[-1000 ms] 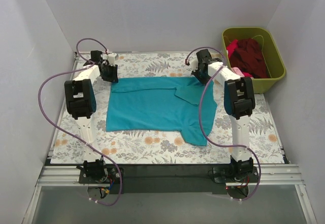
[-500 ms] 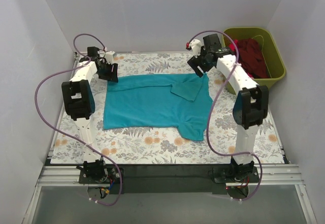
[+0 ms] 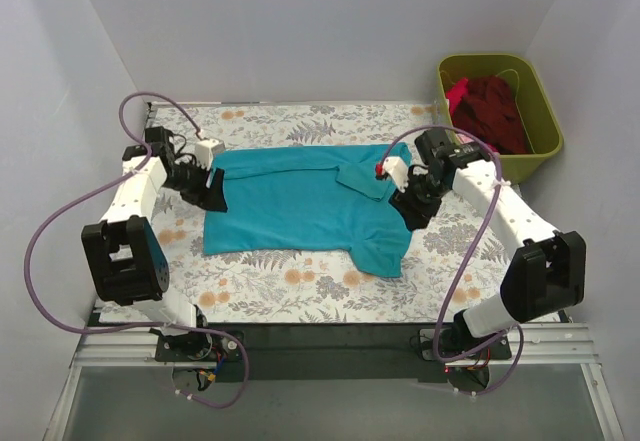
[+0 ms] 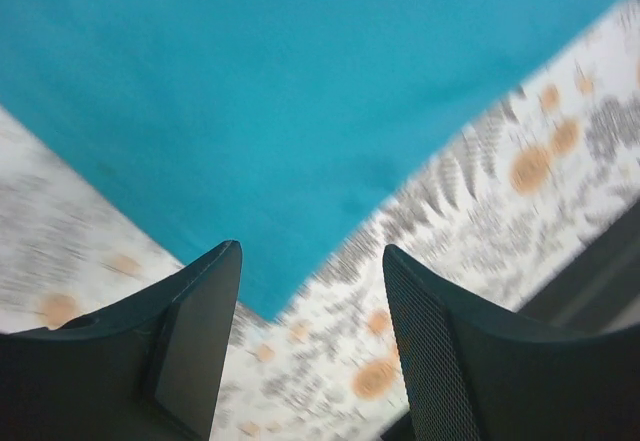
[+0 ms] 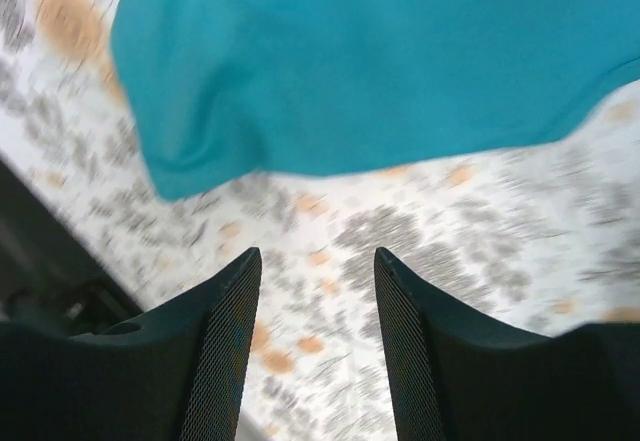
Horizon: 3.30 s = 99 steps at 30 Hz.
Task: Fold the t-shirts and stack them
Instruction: Fold the tshirt
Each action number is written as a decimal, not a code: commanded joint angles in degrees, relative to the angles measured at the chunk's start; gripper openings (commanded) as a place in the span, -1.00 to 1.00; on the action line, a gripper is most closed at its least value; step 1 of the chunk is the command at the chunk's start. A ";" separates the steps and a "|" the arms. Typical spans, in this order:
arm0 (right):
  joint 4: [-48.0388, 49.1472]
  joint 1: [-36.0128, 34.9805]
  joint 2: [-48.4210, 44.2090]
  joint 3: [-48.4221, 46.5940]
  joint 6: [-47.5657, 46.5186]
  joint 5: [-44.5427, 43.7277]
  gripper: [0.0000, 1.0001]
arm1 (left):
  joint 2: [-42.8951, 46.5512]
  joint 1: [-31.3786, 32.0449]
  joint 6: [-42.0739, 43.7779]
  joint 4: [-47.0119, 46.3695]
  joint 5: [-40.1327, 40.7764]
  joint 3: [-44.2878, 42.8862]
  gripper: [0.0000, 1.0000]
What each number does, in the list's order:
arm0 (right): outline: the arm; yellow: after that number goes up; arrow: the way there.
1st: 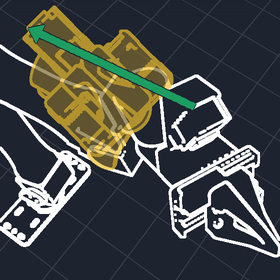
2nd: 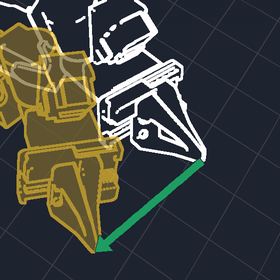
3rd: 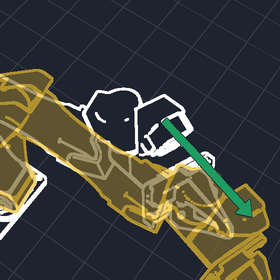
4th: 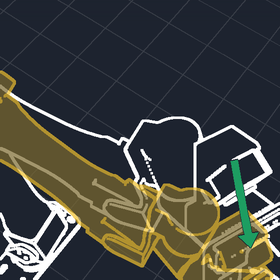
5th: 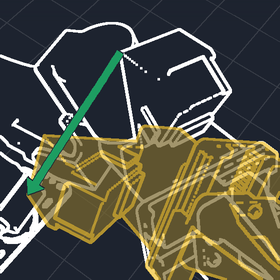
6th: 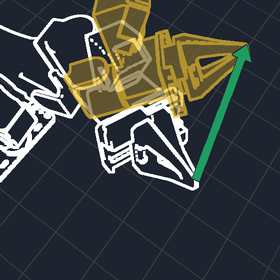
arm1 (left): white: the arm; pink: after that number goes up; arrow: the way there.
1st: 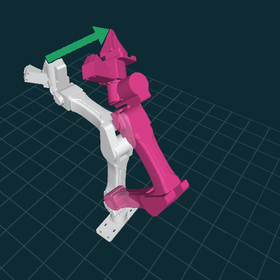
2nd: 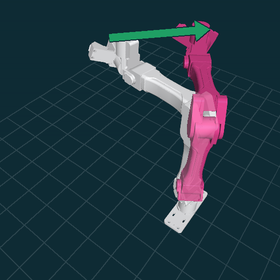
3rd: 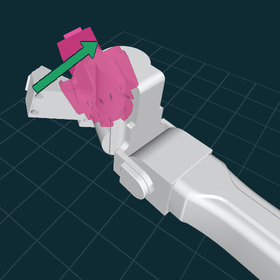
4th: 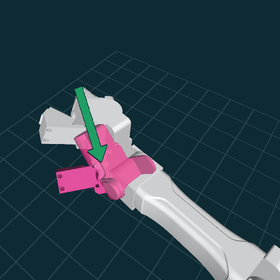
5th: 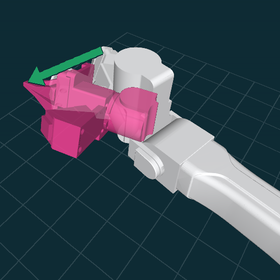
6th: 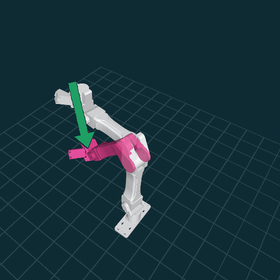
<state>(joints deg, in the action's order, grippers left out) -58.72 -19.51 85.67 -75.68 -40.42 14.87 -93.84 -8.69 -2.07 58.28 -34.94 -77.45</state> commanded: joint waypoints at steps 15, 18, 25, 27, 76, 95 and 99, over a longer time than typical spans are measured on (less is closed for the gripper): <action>4.72 -8.26 -10.80 24.35 12.62 1.92 0.13 | 17.55 0.07 -0.92 3.95 -1.36 22.78 0.15; 6.76 -8.88 -8.07 22.51 15.01 -1.77 0.13 | 18.08 0.07 -3.82 2.02 -1.27 23.57 0.16; 10.98 -8.45 -7.44 21.98 11.18 -5.82 -0.02 | 15.81 -0.28 -4.71 1.83 -0.92 22.62 0.16; 11.61 -7.57 -7.10 22.15 9.23 -5.91 -0.12 | 14.48 -0.89 -3.82 2.45 -1.62 21.73 0.16; 18.55 -8.97 -3.31 24.79 6.41 -1.16 -0.97 | 4.72 -4.23 5.67 -1.94 7.69 24.62 -0.08; 17.50 -8.62 -3.31 22.59 6.76 -1.07 -0.97 | 4.29 -4.14 16.48 -3.26 8.75 24.19 -0.25; 17.41 -8.27 -3.49 22.33 6.85 -0.81 -0.97 | 2.96 -4.14 17.00 -5.63 9.62 25.94 -0.26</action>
<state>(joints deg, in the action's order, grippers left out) -40.47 -28.10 83.29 -50.94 -34.24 13.47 -90.39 -12.64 12.97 55.35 -25.85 -52.75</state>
